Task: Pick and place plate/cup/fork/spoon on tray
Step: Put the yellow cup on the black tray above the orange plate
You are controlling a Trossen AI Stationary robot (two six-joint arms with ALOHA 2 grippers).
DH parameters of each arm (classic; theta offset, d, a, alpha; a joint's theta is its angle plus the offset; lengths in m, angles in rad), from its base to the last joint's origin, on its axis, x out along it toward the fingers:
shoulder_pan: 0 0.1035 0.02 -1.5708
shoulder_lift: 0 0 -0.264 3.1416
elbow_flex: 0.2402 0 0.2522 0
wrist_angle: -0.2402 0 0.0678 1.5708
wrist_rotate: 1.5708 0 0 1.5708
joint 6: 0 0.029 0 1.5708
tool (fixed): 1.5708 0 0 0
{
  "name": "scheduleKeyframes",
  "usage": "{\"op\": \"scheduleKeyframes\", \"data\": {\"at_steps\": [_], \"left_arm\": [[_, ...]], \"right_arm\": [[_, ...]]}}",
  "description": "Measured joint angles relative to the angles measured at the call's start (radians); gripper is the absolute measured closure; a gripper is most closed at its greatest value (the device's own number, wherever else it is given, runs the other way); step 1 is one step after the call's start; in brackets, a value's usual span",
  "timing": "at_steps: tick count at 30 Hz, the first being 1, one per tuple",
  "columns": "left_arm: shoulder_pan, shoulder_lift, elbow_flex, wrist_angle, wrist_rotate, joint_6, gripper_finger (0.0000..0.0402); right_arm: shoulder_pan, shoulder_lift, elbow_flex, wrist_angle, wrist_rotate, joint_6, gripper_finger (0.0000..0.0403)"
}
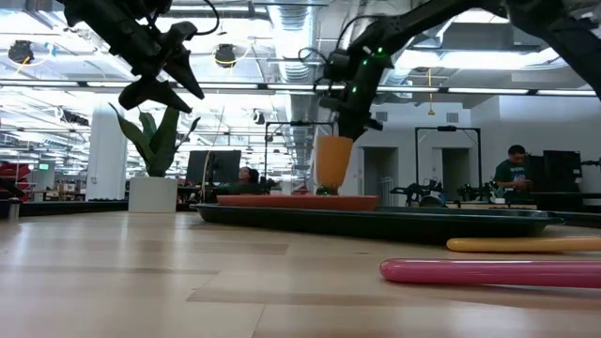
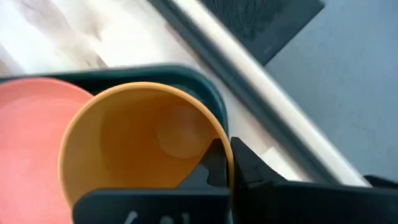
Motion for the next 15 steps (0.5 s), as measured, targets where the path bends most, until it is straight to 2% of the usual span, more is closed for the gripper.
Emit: {"op": "scheduleKeyframes", "data": {"at_steps": [5, 15], "left_arm": [[0.000, 0.000, 0.000, 0.000, -0.024, -0.006, 0.0231], [0.000, 0.000, 0.000, -0.003, -0.025, -0.018, 0.0231]], "right_arm": [[-0.005, -0.009, -0.018, -0.036, 0.004, -0.014, 0.0401], [0.012, -0.050, -0.238, 0.059, 0.005, -0.015, 0.0401]]}}
